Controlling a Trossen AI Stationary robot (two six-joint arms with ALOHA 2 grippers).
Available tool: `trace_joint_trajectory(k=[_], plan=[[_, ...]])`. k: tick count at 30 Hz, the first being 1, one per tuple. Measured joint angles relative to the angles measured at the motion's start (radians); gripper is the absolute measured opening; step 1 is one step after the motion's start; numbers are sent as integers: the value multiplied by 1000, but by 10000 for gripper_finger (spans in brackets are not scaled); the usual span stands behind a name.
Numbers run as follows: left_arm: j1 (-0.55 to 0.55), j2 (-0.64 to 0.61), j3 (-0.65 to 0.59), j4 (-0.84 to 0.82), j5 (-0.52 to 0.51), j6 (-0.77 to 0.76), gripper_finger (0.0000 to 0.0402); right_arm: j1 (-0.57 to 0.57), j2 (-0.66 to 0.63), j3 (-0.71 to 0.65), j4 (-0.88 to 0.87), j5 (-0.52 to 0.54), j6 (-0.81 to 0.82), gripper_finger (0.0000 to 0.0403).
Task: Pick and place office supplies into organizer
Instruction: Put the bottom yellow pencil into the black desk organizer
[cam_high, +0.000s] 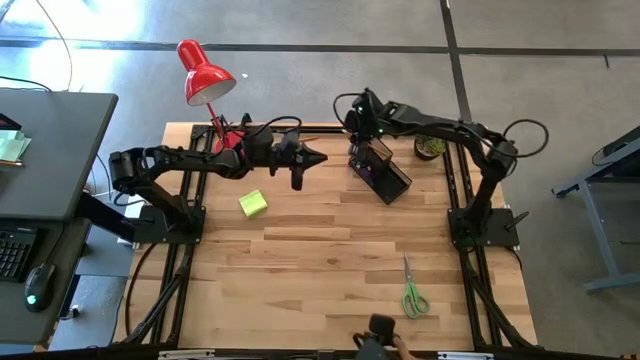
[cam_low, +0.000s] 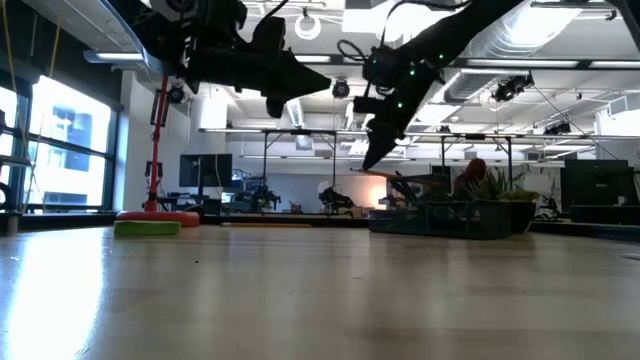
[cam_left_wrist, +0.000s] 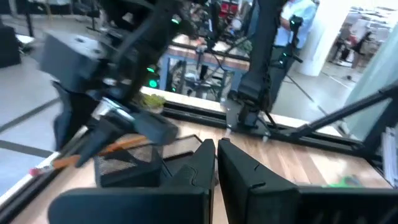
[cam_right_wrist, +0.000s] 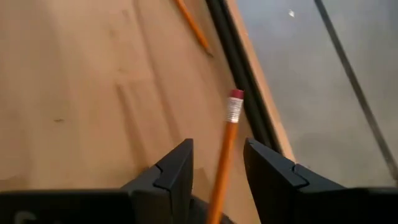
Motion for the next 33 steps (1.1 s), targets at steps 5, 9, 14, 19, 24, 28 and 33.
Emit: trace_joint_trajectory(k=[5, 9, 14, 19, 24, 28, 33], plan=[[2, 0, 0, -32, 35, 0, 8, -1, 10, 16, 15, 66, -4, 133], [3, 1, 0, -36, 35, 1, 8, -1, 10, 14, 16, 10, -10, 133], [3, 1, 0, -37, 35, 0, 8, 0, 11, 2, 18, -8, -9, 133], [3, 1, 0, -38, 35, 0, 8, -6, 11, 2, 29, 11, -4, 133], [3, 1, 0, -39, 35, 0, 8, -15, 31, 2, 37, 12, -10, 133], [3, 1, 0, -48, 35, 0, 8, -15, 65, 2, 37, 9, -31, 124], [3, 1, 0, -62, 34, 7, 8, -12, 71, 2, 40, 8, -57, 58]])
